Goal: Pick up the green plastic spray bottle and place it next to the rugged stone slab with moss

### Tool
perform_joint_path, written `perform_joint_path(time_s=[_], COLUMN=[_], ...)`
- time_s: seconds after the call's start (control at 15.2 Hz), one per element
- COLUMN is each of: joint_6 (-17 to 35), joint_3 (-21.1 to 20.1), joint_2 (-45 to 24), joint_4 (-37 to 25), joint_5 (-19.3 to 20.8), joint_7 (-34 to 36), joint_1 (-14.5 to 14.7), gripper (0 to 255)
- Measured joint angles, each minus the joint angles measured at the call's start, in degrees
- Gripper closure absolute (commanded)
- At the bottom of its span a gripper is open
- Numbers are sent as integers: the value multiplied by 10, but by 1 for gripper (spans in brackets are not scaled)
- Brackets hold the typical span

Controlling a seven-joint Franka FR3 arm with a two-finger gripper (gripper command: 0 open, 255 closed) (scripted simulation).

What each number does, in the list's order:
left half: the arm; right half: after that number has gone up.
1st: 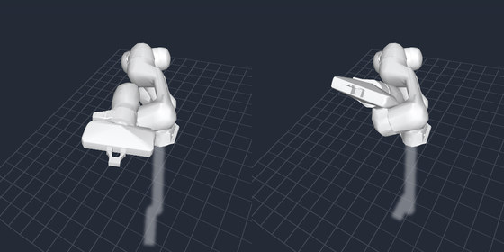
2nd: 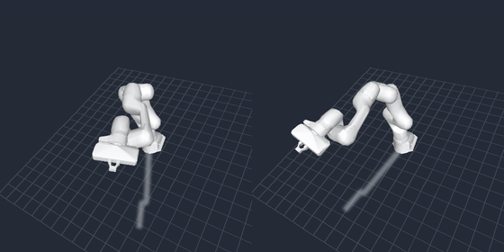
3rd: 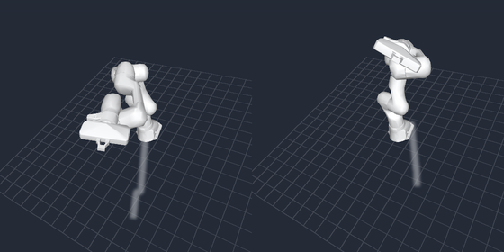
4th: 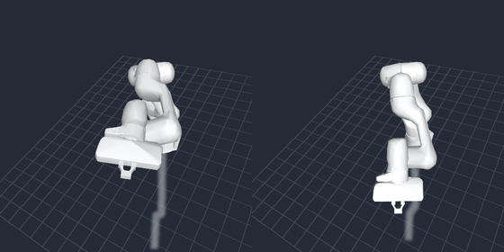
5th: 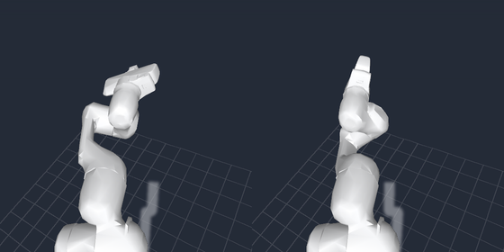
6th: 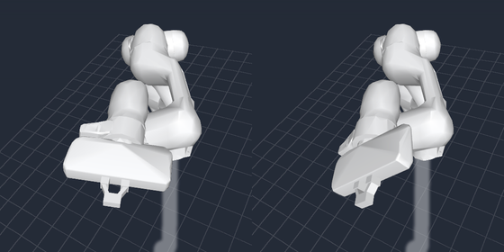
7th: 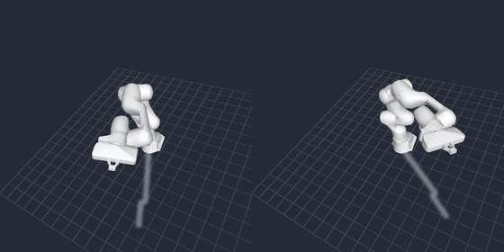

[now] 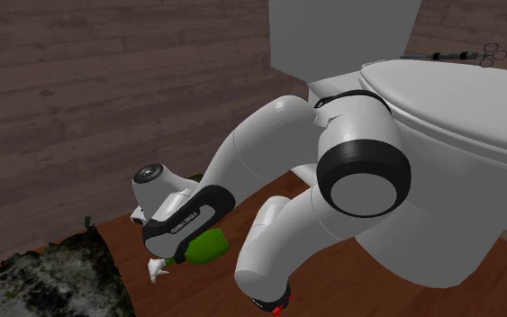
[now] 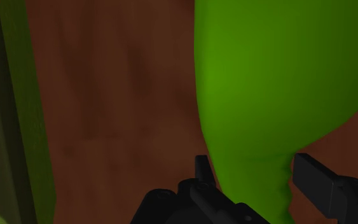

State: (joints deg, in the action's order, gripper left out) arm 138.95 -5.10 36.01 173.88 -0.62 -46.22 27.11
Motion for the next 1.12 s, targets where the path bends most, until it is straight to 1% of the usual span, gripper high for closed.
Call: perform_joint_path(time_s=[0.4, 0.53, 0.66, 0.73, 0.86, 1.12], joint_6=[0, -36, -89, -103, -114, -117], joint_3=[0, 4, 5, 4, 4, 4], joint_2=[0, 28, 61, 72, 78, 79], joint_4=[0, -10, -29, -32, -36, -38], joint_5=[0, 1, -1, -2, -2, -3], joint_7=[0, -4, -4, -3, -3, -2], joint_1=[0, -1, 2, 4, 5, 5], gripper=[0, 0, 0, 0, 0, 0])
